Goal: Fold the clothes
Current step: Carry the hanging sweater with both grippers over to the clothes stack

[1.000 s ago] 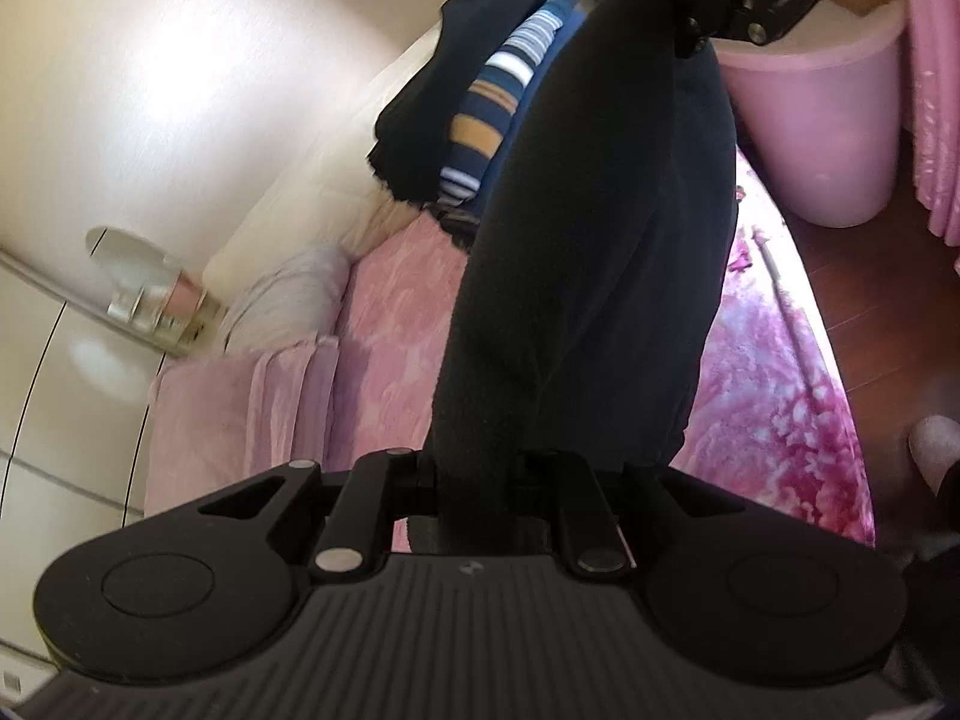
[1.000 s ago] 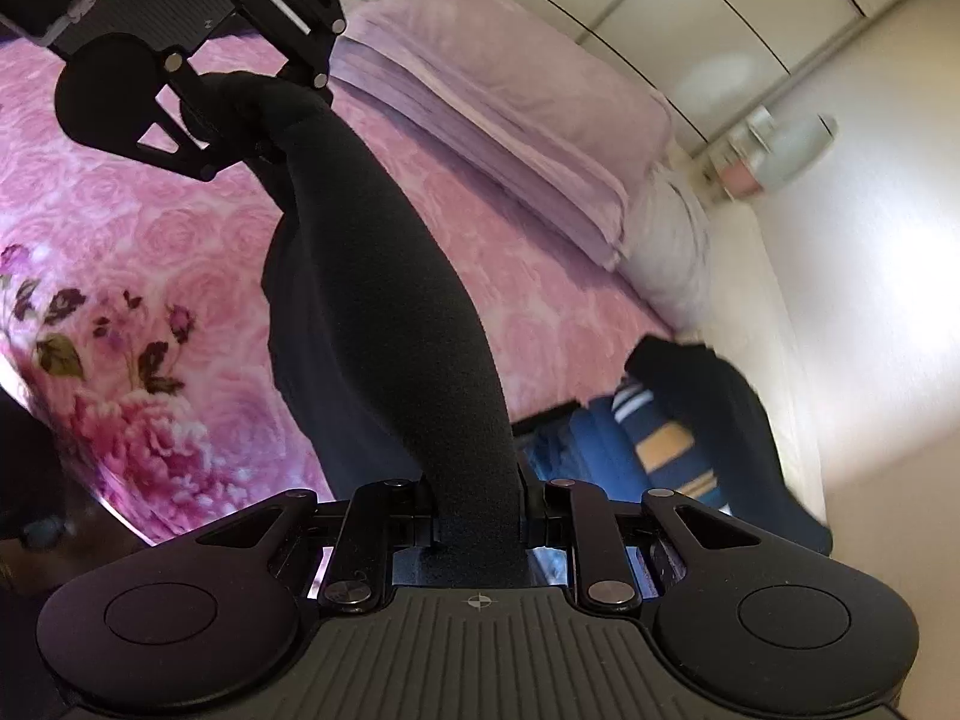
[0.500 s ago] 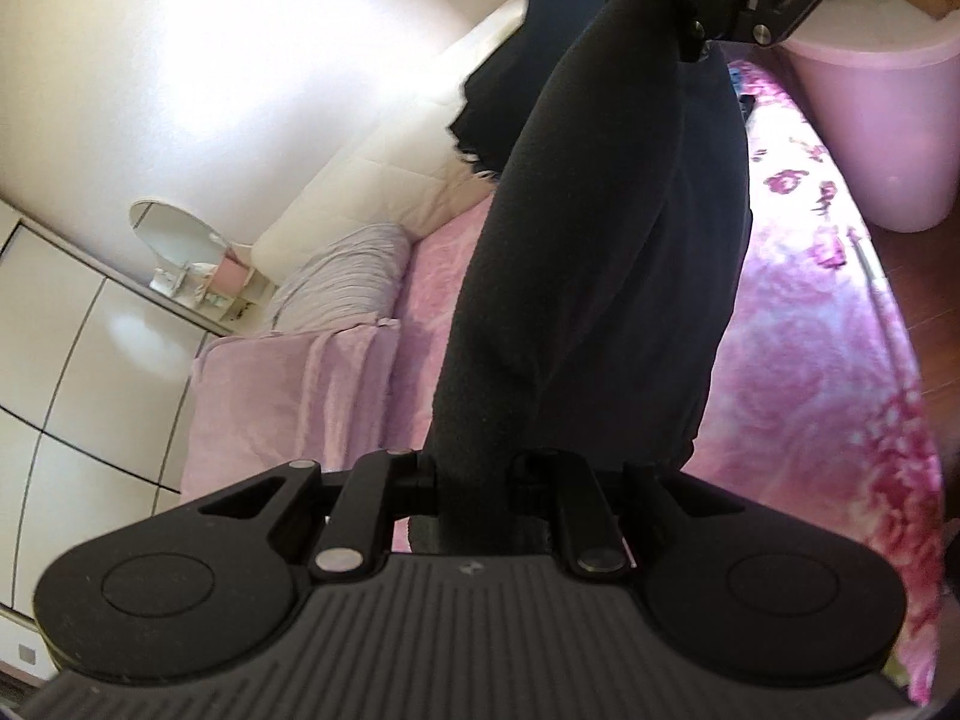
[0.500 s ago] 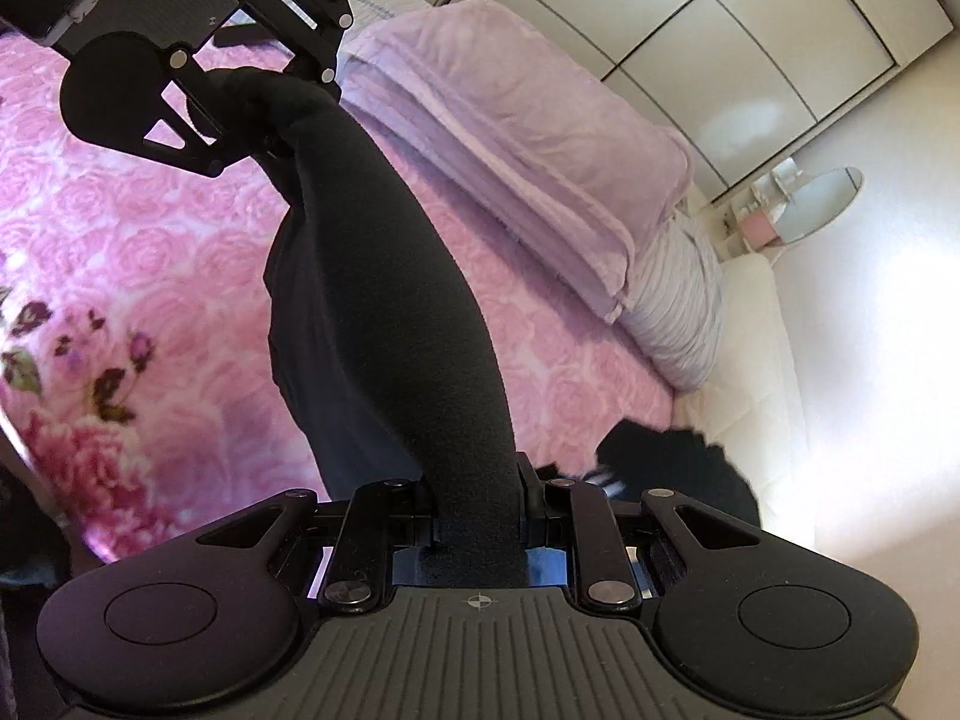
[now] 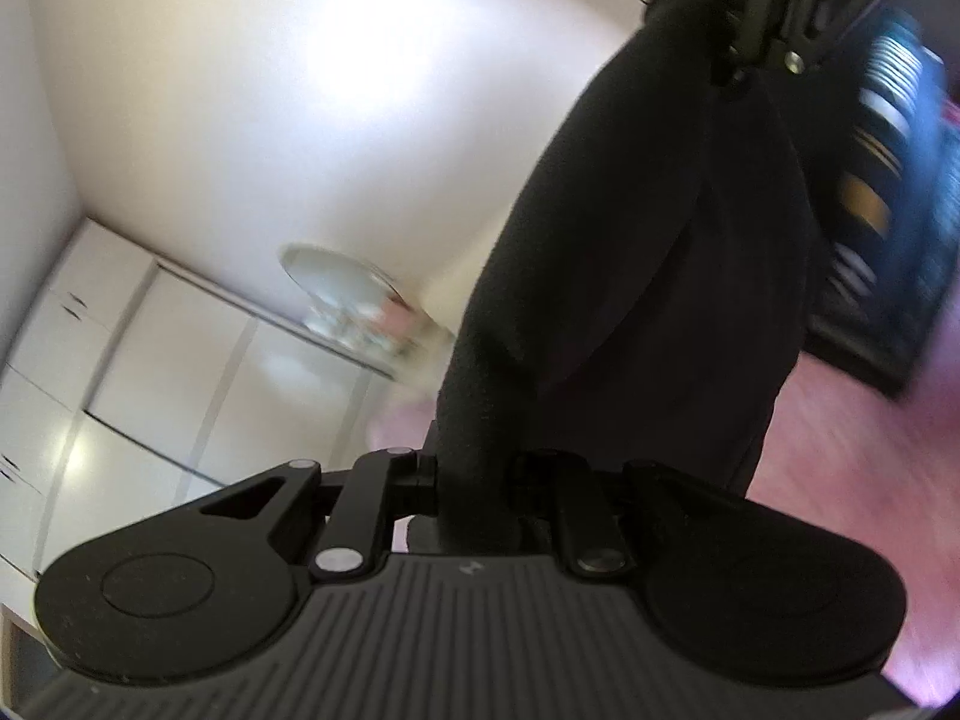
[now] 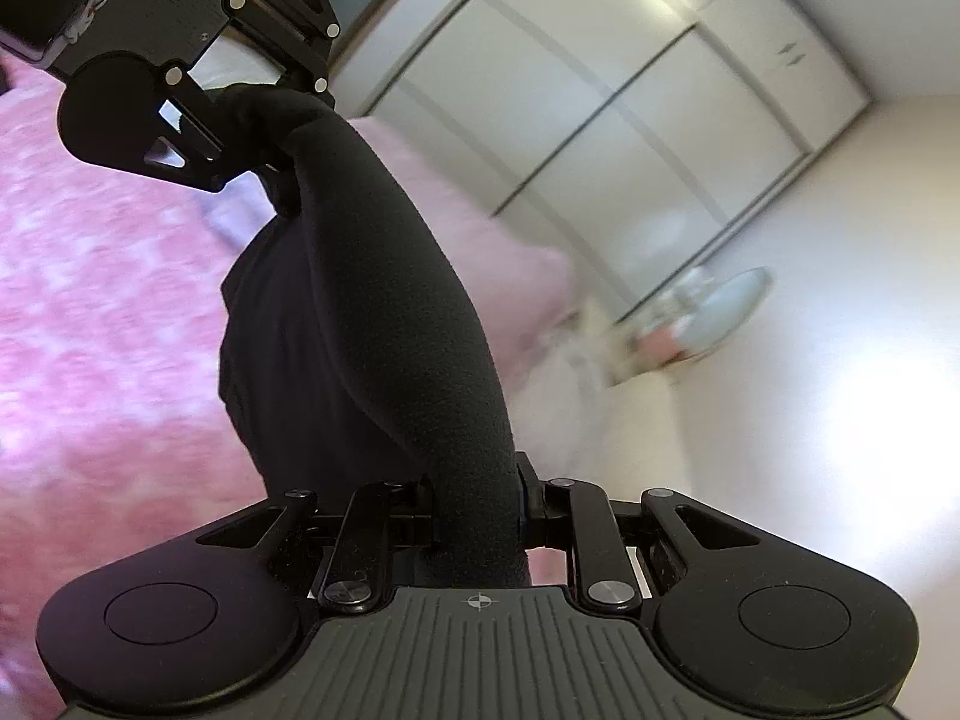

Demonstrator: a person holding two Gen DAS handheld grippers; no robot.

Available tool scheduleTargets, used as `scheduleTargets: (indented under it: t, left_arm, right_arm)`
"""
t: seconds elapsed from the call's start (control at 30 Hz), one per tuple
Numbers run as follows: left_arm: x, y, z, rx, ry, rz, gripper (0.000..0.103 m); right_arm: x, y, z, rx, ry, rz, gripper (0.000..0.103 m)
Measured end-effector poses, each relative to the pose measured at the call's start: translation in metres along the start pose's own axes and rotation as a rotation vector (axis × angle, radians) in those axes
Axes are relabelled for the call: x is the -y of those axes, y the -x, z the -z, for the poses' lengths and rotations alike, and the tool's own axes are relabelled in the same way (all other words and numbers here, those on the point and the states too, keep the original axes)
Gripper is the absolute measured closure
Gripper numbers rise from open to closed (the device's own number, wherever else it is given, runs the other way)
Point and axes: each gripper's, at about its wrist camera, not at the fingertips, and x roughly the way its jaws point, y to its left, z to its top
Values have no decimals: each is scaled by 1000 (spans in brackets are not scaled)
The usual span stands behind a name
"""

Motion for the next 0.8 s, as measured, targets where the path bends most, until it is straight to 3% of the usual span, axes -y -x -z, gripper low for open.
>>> scheduleTargets:
  t: [0.2, 0.3, 0.37, 0.5, 0.6, 0.67, 0.8]
  left_arm:
    - [-9, -75, -129, 141, 13, -32, 89]
    - [6, -101, -171, 215, 16, -24, 89]
    - [31, -115, -186, 241, 3, 22, 89]
    - [115, -135, -173, 207, -63, 220, 89]
    - [185, -143, -149, 166, -146, 383, 89]
    - [204, -137, -139, 180, -164, 382, 91]
    - [199, -132, -134, 209, -144, 376, 88]
  right_arm:
    - [133, -9, 65, -19, 27, 150, 83]
    - [177, -5, 97, -34, 61, 249, 83]
    - [191, -4, 124, -48, 81, 298, 83]
    - [161, -22, 196, -159, 57, 215, 83]
    - [113, -42, 243, -295, 25, 80, 83]
    - [83, -49, 265, -362, 10, 23, 83]
    - [70, -42, 267, -352, -1, 80, 83]
